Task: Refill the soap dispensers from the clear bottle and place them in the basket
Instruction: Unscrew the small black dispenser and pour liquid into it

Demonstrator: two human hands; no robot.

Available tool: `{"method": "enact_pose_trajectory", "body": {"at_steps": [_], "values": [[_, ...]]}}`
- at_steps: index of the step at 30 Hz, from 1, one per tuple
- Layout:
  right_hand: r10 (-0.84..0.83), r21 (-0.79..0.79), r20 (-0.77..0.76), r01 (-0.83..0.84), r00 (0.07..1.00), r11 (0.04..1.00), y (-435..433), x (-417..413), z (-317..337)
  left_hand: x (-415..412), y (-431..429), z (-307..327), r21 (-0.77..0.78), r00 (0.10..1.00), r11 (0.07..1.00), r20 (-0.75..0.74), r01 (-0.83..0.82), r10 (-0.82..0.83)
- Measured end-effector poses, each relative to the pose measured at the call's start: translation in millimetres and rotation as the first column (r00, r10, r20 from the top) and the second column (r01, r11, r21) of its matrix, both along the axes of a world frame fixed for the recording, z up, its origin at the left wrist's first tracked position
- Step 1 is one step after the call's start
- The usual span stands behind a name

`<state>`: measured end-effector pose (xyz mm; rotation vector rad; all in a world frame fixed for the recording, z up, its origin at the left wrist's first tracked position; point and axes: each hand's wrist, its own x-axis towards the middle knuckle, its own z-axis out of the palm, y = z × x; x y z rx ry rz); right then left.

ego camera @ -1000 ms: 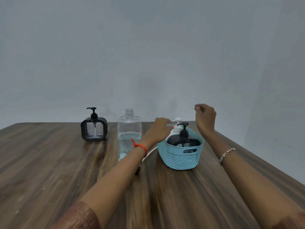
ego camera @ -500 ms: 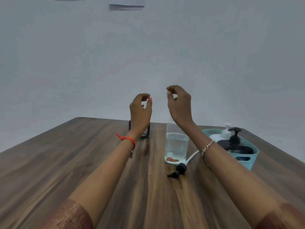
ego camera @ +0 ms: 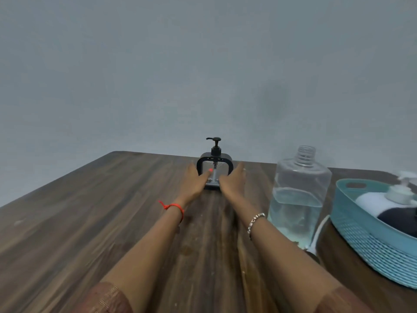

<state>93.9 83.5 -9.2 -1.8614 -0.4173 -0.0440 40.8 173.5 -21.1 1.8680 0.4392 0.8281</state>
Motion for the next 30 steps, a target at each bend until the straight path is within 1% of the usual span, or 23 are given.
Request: {"method": "enact_pose_trajectory", "body": {"at_steps": [4, 7, 10, 14, 16, 18, 19, 21, 24, 27, 30], "values": [[0.002, 0.032, -0.033, -0.001, 0.999, 0.999, 24.1, 25.0, -10.0, 26.6, 23.1, -7.3, -0.068, 0.999, 0.997, -0.026, 0.023, -0.025], [-0.006, 0.054, -0.011, 0.006, 1.0, 0.999, 36.0, 33.0, -16.7, 41.8, 32.4, -17.5, -0.144, 0.996, 0.986, -0.014, 0.086, -0.089], [-0.065, 0.107, 0.023, 0.062, 0.998, 0.992, 35.7, 32.0, -19.9, 49.9, 35.8, -25.9, -0.151, 0.994, 0.983, 0.013, 0.108, -0.108], [-0.149, 0.094, 0.075, 0.142, 0.986, 0.985, 25.4, 21.3, -11.1, 37.8, 25.5, -17.0, -0.2, 0.994, 0.975, 0.076, 0.093, -0.079], [-0.145, 0.097, 0.112, 0.135, 0.983, 0.986, 17.7, 11.3, -1.7, 27.1, 19.3, -6.2, -0.218, 0.99, 0.97, 0.109, 0.109, -0.086], [-0.104, 0.08, 0.152, 0.092, 0.983, 0.992, 7.6, -2.2, 8.3, 13.2, 14.5, 7.6, -0.228, 0.986, 0.965, 0.135, 0.129, -0.1], [-0.071, 0.052, 0.172, 0.063, 0.983, 0.997, 2.1, -10.5, 12.6, 4.8, 12.5, 15.0, -0.24, 0.986, 0.962, 0.138, 0.129, -0.097], [0.006, -0.052, 0.204, 0.005, 0.979, 0.999, -9.5, -29.5, 20.0, -13.1, 7.0, 27.6, -0.261, 0.988, 0.957, 0.123, 0.125, -0.095], [0.107, -0.203, 0.218, -0.063, 0.97, 0.977, -29.3, -60.6, 27.6, -43.7, -5.1, 37.1, -0.284, 0.985, 0.944, 0.086, 0.166, -0.147], [0.178, -0.308, 0.244, -0.098, 0.953, 0.946, -52.7, -87.8, 31.6, -74.6, -16.8, 37.1, -0.242, 0.976, 0.946, 0.035, 0.217, -0.215], [0.23, -0.408, 0.279, -0.102, 0.932, 0.907, -75.7, -108.5, 37.8, -101.1, -30.3, 36.1, -0.227, 0.973, 0.946, 0.059, 0.23, -0.223]]}}
